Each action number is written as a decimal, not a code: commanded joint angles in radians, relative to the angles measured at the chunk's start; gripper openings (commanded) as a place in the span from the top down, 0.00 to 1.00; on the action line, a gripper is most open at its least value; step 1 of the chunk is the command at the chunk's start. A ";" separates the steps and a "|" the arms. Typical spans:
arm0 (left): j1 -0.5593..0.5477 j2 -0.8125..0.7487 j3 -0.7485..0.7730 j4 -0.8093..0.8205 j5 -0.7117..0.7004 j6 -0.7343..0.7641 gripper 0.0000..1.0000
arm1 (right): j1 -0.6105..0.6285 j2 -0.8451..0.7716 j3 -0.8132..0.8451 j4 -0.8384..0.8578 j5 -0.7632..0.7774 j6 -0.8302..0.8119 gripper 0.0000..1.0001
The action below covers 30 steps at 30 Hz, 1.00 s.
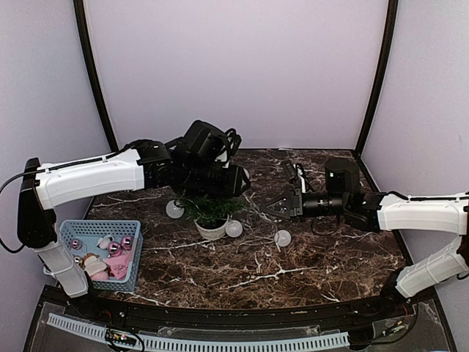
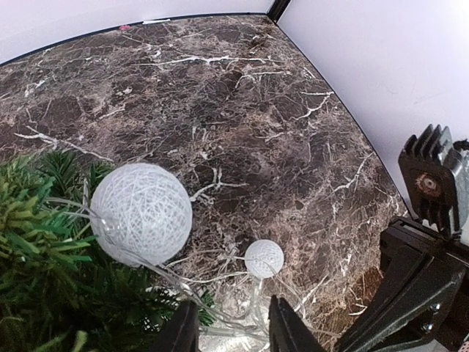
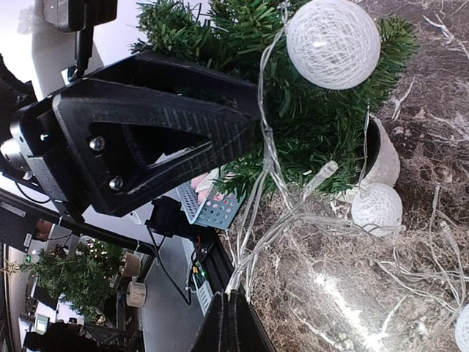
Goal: Decorate the small christmas tree
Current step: Adjust the side of the string light at the center of the board.
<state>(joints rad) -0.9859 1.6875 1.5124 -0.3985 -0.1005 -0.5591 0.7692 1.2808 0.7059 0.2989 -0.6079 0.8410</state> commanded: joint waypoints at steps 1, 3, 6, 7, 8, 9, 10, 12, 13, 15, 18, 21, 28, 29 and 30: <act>0.000 0.018 0.020 -0.019 -0.055 -0.027 0.71 | -0.002 -0.013 -0.002 0.045 -0.019 -0.023 1.00; 0.001 0.023 0.021 -0.013 -0.054 -0.030 0.73 | -0.002 -0.013 -0.002 0.052 -0.027 -0.025 1.00; 0.000 0.034 0.022 -0.008 -0.047 -0.034 0.76 | -0.002 -0.010 -0.003 0.068 -0.043 -0.026 1.00; 0.001 0.035 0.020 -0.006 -0.046 -0.038 0.79 | 0.001 -0.008 -0.002 0.070 -0.049 -0.030 1.00; 0.000 0.037 0.019 0.004 -0.043 -0.039 0.81 | 0.003 -0.004 -0.001 0.067 -0.050 -0.034 1.00; 0.001 0.037 0.014 0.009 -0.042 -0.041 0.86 | 0.005 -0.001 0.001 0.056 -0.049 -0.041 1.00; 0.000 0.037 0.012 0.020 -0.038 -0.043 0.88 | 0.009 0.002 0.001 0.046 -0.045 -0.049 1.00; 0.000 0.037 0.010 0.039 -0.032 -0.048 0.97 | 0.014 0.011 0.001 0.009 -0.030 -0.068 1.00; 0.000 0.037 0.009 0.044 -0.032 -0.050 1.00 | 0.017 0.014 0.000 -0.013 -0.021 -0.078 1.00; 0.000 0.036 0.009 0.056 -0.033 -0.049 1.00 | 0.020 0.014 -0.003 -0.062 0.001 -0.104 1.00; 0.000 0.031 0.007 0.062 -0.053 -0.047 1.00 | 0.024 -0.002 -0.003 -0.177 0.056 -0.145 1.00; 0.000 0.022 0.002 0.064 -0.070 -0.045 1.00 | 0.025 -0.023 -0.004 -0.316 0.134 -0.181 1.00; 0.001 0.009 -0.011 0.073 -0.073 -0.042 1.00 | 0.029 -0.076 -0.024 -0.499 0.250 -0.193 1.00; -0.001 0.009 -0.011 0.075 -0.071 -0.042 1.00 | 0.028 -0.082 -0.021 -0.516 0.267 -0.193 1.00; 0.000 0.009 -0.014 0.075 -0.071 -0.042 1.00 | 0.027 -0.088 -0.015 -0.533 0.285 -0.193 1.00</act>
<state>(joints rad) -0.9909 1.7317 1.5135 -0.3527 -0.1478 -0.6033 0.7902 1.2255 0.6945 -0.1120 -0.4171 0.6689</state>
